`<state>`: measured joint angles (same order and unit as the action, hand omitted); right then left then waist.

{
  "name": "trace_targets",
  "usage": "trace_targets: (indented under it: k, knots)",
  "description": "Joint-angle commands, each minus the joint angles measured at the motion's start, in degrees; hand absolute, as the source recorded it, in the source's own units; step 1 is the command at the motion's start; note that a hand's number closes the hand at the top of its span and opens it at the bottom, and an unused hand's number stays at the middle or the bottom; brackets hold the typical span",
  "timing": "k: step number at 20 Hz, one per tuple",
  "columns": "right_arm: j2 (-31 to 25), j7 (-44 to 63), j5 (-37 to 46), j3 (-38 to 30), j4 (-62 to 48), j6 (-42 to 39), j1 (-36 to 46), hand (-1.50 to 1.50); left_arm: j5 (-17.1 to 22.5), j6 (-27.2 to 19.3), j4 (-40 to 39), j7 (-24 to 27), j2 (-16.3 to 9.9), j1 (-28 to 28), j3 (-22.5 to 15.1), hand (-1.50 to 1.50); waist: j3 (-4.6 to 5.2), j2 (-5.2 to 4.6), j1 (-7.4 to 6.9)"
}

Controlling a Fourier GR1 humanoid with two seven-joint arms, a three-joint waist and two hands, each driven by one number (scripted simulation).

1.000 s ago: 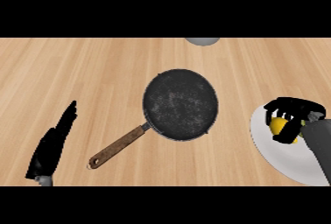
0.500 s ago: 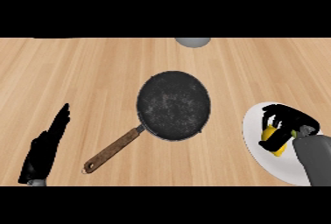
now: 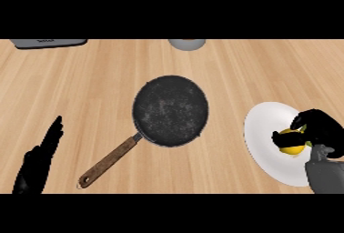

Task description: Pick the lemon from the plate and place it in the pan

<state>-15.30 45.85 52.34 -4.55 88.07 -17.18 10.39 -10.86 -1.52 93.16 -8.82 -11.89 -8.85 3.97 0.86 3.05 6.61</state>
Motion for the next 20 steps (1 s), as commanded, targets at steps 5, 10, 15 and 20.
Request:
trace_targets:
  k: [5,10,15,20]
  knots:
    - [3.4,15.4,21.2,15.3,26.0,4.9,2.1,1.5,0.2,2.2,1.0,0.2,-0.8,1.6,-1.4,0.0,-0.44,-1.48,-3.71]
    - [11.7,24.0,32.6,25.8,33.6,0.7,3.4,1.5,0.4,2.9,0.7,0.3,-0.2,2.9,-2.0,0.0,-0.76,-2.73,-6.22]
    - [15.1,28.5,28.8,26.4,20.9,5.1,15.1,1.5,0.1,3.1,1.7,-1.2,-0.2,4.8,-1.9,0.0,-0.83,-3.11,-7.4]
    - [15.2,28.1,22.7,21.2,7.3,15.5,21.3,1.5,-0.8,3.4,0.2,1.0,0.9,4.6,-3.6,0.0,-0.85,-3.33,-7.94]
